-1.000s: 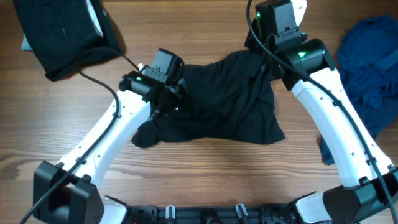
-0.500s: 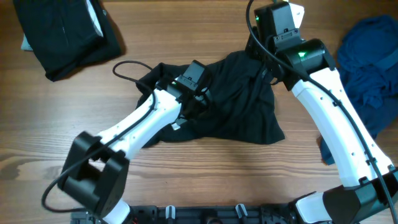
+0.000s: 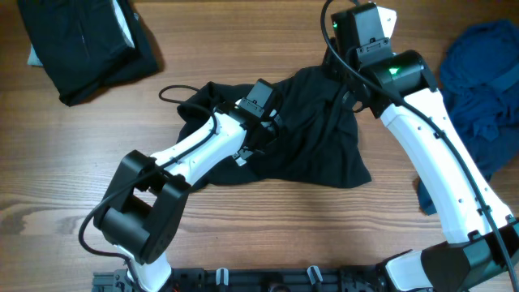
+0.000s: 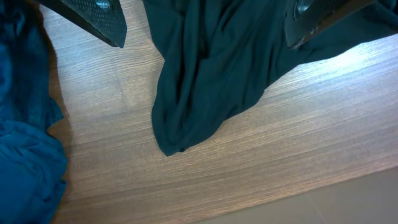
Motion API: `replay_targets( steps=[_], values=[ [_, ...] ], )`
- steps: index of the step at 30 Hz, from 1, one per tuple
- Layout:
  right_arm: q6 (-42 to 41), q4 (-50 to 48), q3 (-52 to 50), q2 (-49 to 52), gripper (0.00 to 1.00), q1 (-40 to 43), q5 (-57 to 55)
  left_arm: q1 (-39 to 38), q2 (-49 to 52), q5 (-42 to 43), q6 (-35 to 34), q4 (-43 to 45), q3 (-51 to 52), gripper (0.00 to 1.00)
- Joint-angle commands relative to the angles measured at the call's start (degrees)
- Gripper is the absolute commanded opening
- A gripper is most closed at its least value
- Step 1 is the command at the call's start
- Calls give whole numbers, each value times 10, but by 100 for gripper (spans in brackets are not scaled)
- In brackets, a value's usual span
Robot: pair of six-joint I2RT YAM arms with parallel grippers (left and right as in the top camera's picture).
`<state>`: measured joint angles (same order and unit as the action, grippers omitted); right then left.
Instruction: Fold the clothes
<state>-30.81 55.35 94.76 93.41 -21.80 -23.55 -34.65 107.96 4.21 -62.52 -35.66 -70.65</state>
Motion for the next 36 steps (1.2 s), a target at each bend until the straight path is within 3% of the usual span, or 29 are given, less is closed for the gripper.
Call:
replay_targets(
  steps=[1, 4, 6, 8, 10, 18, 27, 31, 36],
  values=[
    [-7, 4, 6, -15, 80, 3, 5, 2, 10, -7, -14, 6, 5, 96],
    [-7, 5, 6, -15, 79, 3, 5, 5, 10, -17, -14, 6, 5, 80],
    [-7, 5, 6, -15, 79, 3, 5, 8, 10, -19, -13, 6, 5, 63],
    [-7, 6, 6, -15, 79, 3, 5, 12, 10, -19, -13, 5, 5, 55],
    [-7, 9, 6, -15, 78, 3, 5, 16, 10, -19, -13, 3, 5, 54],
    [-9, 13, 6, -15, 77, 3, 5, 23, 10, -41, -23, -7, 5, 75],
    [-9, 12, 6, -15, 79, 3, 18, 24, 47, -42, -32, 4, 5, 73],
    [-6, 8, 6, -15, 83, 6, 17, 24, 54, -43, -31, 6, 5, 62],
    [35, -43, 6, -13, 83, 37, 68, 24, 54, -43, -31, 8, 5, 25]
  ],
)
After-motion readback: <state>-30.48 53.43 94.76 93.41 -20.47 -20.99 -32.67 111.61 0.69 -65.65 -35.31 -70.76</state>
